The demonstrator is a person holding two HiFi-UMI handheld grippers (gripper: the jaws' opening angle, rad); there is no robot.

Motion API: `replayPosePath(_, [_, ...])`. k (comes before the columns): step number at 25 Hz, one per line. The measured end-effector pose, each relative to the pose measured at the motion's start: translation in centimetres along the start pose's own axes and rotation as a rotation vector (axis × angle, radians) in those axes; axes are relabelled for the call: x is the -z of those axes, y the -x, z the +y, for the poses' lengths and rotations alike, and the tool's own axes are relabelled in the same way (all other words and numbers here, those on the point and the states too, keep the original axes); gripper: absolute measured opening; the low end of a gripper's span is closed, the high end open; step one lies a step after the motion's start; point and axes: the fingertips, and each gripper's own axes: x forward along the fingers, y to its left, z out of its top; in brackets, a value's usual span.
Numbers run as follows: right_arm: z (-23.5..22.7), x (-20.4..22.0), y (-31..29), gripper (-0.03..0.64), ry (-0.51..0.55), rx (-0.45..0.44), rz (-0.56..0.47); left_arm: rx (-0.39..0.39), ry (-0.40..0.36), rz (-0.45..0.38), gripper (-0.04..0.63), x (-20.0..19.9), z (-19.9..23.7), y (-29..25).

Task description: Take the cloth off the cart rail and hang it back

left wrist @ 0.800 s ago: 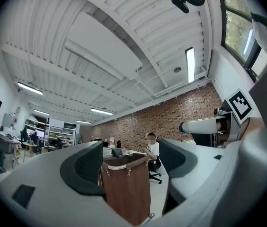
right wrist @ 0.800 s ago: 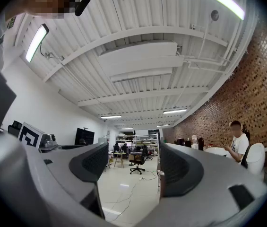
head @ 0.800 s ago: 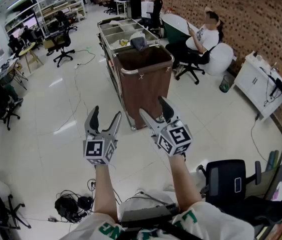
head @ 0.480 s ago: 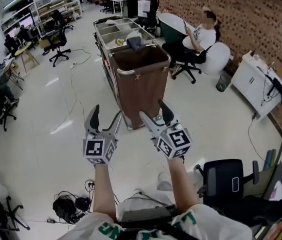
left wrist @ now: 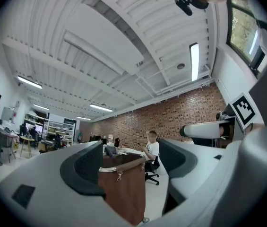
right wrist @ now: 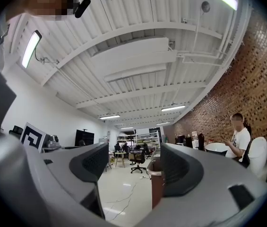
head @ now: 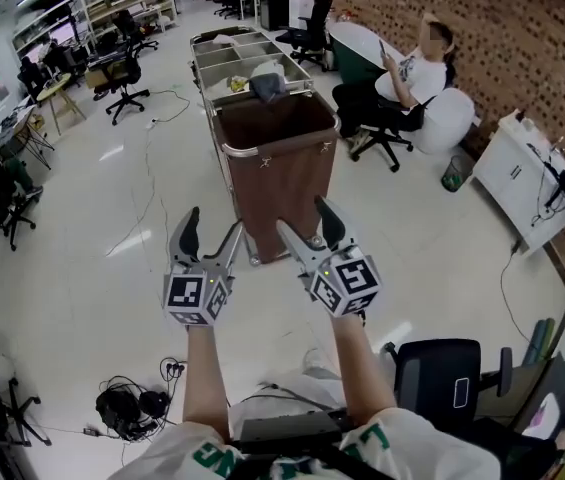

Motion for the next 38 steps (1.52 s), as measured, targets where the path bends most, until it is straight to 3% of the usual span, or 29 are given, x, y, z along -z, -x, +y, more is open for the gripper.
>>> replayPosePath(12, [-11.4, -1.1, -1.2, 0.351, -0.024, -0.048, -0.028, -0.09, -0.016, -0.002, 0.357, 0.5, -4.0, -9.6])
replayPosePath(22, [-14.6, 0.0, -3.6, 0.351, -0.052, -0.083, -0.028, -0.106, -0.034, -0.002, 0.357, 1.6, -4.1, -12.9])
replayPosePath(38, [-15.4, 1.6, -17.8, 0.351, 0.015, -0.048, -0.016, -0.023, -0.053, -0.046, 0.357, 2.4, 7.0, -22.3])
